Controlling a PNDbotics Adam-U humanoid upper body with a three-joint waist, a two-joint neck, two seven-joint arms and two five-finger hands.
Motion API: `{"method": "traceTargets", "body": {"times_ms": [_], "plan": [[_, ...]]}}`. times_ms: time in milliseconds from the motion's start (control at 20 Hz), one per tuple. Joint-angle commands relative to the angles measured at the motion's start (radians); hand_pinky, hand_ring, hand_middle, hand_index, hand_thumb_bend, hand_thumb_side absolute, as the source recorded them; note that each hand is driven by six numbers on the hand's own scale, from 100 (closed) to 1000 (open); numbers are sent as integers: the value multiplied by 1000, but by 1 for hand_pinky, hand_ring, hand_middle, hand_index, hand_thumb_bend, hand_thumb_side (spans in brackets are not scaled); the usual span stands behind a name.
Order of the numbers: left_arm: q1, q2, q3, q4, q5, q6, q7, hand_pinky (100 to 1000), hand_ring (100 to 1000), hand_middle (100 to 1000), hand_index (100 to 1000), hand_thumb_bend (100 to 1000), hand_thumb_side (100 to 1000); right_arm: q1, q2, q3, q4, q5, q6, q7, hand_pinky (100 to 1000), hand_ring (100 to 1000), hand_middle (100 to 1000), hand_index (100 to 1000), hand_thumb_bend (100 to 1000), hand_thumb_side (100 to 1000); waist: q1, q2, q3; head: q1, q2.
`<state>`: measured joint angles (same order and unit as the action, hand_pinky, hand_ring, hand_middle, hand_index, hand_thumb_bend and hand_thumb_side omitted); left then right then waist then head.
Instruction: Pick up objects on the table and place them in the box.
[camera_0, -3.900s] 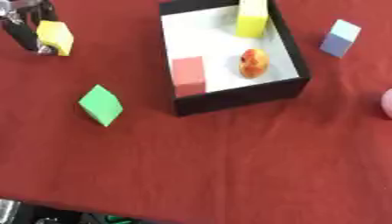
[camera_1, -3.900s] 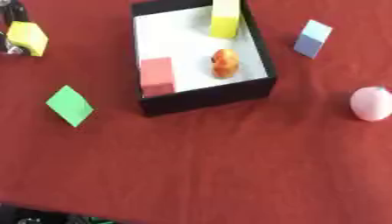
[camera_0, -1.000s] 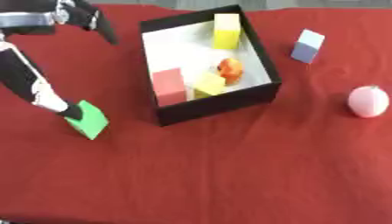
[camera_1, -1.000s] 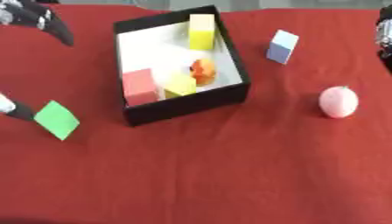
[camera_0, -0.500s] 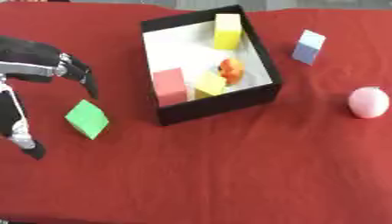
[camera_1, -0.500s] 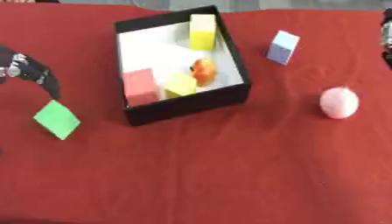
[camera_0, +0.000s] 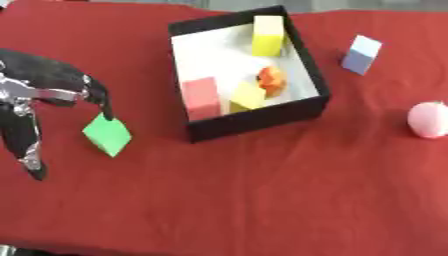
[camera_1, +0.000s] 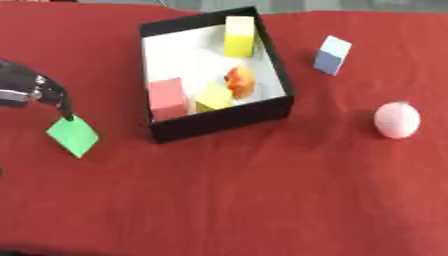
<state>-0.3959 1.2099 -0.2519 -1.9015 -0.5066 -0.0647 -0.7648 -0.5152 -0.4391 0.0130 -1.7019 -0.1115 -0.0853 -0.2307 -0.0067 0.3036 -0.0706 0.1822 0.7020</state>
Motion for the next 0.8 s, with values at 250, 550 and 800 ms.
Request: {"method": "traceTargets", "body": {"times_ms": [250, 550, 800], "plan": [[-41, -20, -42, 87, -56, -81, 80, 875, 939, 826, 852, 910, 100, -15, -14, -2, -22, 2, 0, 5, 806, 822, 832, 887, 100, 407, -1, -12, -5, 7, -3], [-64, -56, -62, 150, -117, -116, 135, 862, 935, 820, 853, 886, 100, -10, -11, -2, -20, 2, 1, 4, 806, 822, 832, 887, 100, 410, -2, -10, -9, 14, -3], [-75, -84, -77, 190, -105, -132, 175, 814, 891, 766, 817, 849, 100, -9, -10, -3, -20, 2, 1, 4, 806, 822, 833, 887, 100, 411, -3, -9, -10, 14, -3]]}}
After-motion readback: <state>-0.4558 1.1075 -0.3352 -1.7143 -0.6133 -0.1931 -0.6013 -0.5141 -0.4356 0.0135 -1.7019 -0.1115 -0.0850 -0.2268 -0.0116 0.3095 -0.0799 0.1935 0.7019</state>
